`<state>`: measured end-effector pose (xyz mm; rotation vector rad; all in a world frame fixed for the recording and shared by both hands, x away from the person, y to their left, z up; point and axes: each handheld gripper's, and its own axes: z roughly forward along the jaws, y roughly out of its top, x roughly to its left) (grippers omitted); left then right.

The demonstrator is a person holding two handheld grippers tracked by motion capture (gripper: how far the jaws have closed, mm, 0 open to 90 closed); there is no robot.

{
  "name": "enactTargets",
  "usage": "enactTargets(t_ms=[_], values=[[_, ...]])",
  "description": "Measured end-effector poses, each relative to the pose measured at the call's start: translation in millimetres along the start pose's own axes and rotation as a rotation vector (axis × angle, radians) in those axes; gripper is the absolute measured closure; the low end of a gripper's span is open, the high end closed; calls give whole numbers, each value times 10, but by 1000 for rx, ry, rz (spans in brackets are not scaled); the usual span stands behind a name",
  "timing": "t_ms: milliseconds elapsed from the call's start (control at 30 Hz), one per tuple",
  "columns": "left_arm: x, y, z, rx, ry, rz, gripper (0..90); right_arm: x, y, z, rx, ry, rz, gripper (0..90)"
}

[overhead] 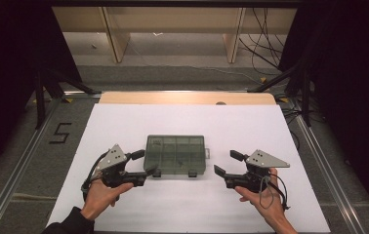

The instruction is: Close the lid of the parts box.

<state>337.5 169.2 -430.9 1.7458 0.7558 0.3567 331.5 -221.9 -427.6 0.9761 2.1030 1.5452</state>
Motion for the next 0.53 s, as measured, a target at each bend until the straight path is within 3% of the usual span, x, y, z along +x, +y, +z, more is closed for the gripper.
enactTargets(t_ms=[233, 300, 500, 533], values=[[2, -1, 0, -10, -1, -4, 273, -4, -2, -2, 0, -2, -1, 205], [15, 4, -2, -10, -7, 18, 273, -4, -3, -1, 1, -2, -1, 205], [11, 6, -6, -4, -1, 18, 273, -5, -3, 1, -1, 0, -1, 205], [3, 3, -6, -4, 4, 3, 273, -5, -3, 1, -1, 0, -1, 205]])
